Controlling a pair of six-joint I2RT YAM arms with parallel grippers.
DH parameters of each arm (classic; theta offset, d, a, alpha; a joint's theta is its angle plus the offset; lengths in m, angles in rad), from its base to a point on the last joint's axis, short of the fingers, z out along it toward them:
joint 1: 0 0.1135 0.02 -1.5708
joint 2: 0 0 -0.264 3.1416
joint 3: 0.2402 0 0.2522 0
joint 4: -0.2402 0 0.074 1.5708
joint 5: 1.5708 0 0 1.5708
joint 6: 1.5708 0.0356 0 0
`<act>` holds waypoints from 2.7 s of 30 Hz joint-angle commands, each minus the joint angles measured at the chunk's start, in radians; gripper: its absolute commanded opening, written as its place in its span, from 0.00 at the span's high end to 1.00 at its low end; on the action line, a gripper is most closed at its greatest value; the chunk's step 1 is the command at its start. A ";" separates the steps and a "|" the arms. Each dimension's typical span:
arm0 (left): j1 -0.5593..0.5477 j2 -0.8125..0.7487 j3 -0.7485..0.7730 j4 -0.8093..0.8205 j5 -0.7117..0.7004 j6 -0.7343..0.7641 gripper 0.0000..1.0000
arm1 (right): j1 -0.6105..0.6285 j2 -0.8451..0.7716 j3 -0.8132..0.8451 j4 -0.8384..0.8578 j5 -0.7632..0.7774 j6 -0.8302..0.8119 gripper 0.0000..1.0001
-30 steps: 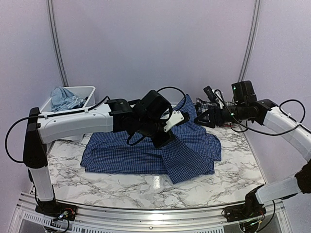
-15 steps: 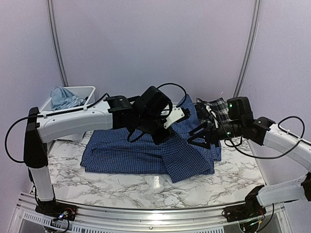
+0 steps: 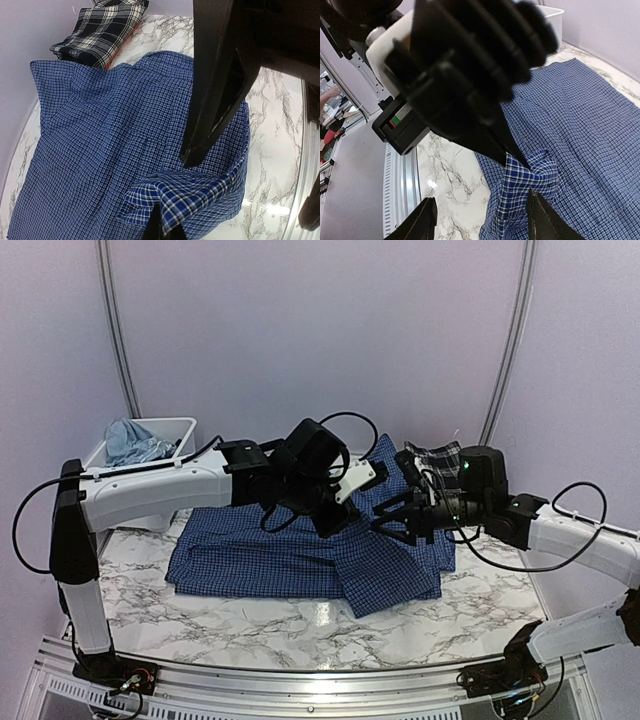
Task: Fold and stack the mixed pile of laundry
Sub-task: Adjust the 1/3-folded shirt at the center of the board.
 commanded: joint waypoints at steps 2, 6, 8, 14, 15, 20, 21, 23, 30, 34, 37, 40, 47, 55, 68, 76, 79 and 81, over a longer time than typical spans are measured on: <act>0.009 -0.047 -0.022 0.034 0.030 -0.022 1.00 | 0.018 0.022 -0.044 0.143 0.006 0.072 0.44; 0.013 -0.053 -0.030 0.042 0.035 -0.031 1.00 | 0.021 0.062 -0.045 0.155 0.009 0.067 0.51; 0.014 -0.056 -0.032 0.044 0.034 -0.033 1.00 | 0.024 0.076 -0.038 0.147 0.024 0.058 0.55; 0.030 -0.072 -0.045 0.050 0.037 -0.047 1.00 | 0.028 0.116 0.024 0.071 0.077 -0.004 0.85; 0.034 -0.078 -0.048 0.052 0.033 -0.051 1.00 | 0.029 0.119 0.038 0.043 0.094 -0.013 0.97; 0.092 -0.148 -0.090 0.070 -0.003 -0.155 0.52 | 0.020 0.135 0.162 0.030 0.157 -0.045 1.00; 0.118 -0.174 -0.113 0.082 -0.003 -0.194 0.34 | 0.014 0.145 0.198 0.023 0.169 -0.064 1.00; 0.175 -0.239 -0.185 0.145 -0.003 -0.281 0.06 | -0.009 0.173 0.268 0.019 0.181 -0.089 1.00; 0.293 -0.472 -0.474 0.316 -0.123 -0.409 0.01 | -0.135 0.351 0.495 0.069 0.138 -0.101 1.00; 0.302 -0.523 -0.539 0.317 -0.214 -0.427 0.01 | -0.180 0.474 0.633 0.064 0.135 -0.113 1.00; 0.314 -0.529 -0.563 0.308 -0.268 -0.453 0.01 | -0.199 0.551 0.706 0.074 0.164 -0.118 1.00; 0.324 -0.526 -0.571 0.305 -0.297 -0.474 0.01 | -0.215 0.629 0.802 0.100 0.199 -0.131 1.00; 0.342 -0.463 -0.551 0.276 -0.331 -0.484 0.01 | -0.250 0.820 0.988 0.108 0.191 -0.152 1.00; 0.366 -0.413 -0.531 0.202 -0.366 -0.524 0.01 | -0.241 0.850 0.954 0.113 0.168 -0.142 1.00; 0.433 -0.465 -0.615 0.181 -0.339 -0.602 0.01 | -0.020 0.721 0.657 0.033 0.312 -0.199 1.00; 0.510 -0.499 -0.658 0.096 -0.305 -0.756 0.01 | 0.167 0.736 0.648 -0.011 0.438 -0.061 1.00; 0.531 -0.526 -0.690 0.095 -0.280 -0.786 0.01 | 0.220 0.772 0.670 -0.018 0.478 -0.028 1.00; 0.537 -0.542 -0.710 0.095 -0.278 -0.791 0.01 | 0.248 0.796 0.684 -0.018 0.486 0.007 1.00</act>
